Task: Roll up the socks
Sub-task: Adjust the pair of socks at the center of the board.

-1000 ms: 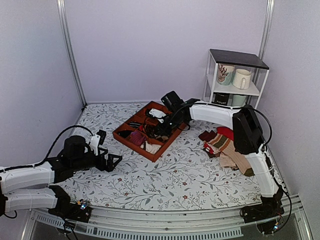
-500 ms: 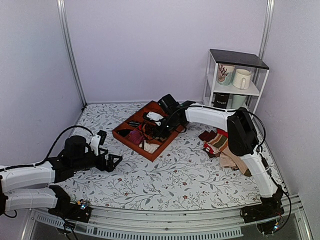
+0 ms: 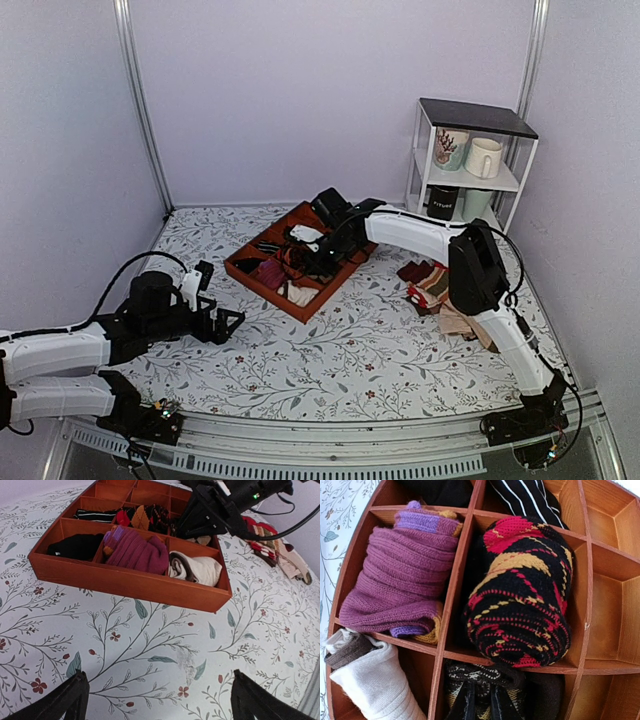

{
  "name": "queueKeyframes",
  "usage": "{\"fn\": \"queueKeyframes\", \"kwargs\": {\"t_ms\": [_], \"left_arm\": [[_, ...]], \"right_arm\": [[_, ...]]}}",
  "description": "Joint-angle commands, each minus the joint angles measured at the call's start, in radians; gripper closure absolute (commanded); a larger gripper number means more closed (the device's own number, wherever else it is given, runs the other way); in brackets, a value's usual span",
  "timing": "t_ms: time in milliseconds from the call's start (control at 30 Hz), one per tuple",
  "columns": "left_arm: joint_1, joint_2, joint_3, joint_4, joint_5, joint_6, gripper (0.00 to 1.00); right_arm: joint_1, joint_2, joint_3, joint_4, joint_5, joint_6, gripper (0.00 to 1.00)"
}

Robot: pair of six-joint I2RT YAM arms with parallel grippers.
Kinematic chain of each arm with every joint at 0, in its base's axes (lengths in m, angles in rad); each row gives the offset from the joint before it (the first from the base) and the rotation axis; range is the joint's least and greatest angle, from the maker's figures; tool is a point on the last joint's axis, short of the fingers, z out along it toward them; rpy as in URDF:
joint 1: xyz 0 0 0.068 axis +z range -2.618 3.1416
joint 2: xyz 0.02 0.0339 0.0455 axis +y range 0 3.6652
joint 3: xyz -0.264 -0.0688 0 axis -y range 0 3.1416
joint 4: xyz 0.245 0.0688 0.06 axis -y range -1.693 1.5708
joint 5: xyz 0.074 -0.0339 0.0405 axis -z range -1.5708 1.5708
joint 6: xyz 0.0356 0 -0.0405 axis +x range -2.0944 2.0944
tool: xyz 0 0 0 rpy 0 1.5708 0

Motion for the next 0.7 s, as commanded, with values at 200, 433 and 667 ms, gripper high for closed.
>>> {"fn": "queueKeyframes", "kwargs": {"t_ms": [200, 433, 667], "left_arm": [[0.015, 0.021, 0.031, 0.024, 0.013, 0.01, 0.01], [0.015, 0.026, 0.048, 0.008, 0.012, 0.011, 0.01], [0.016, 0.026, 0.063, -0.005, -0.008, 0.009, 0.01]], "right_arm": [[0.014, 0.205, -0.01, -0.309, 0.097, 0.017, 0.69], [-0.002, 0.091, -0.011, -0.165, 0.063, 0.046, 0.53], [-0.016, -0.036, -0.013, -0.08, 0.036, 0.078, 0.47]]}}
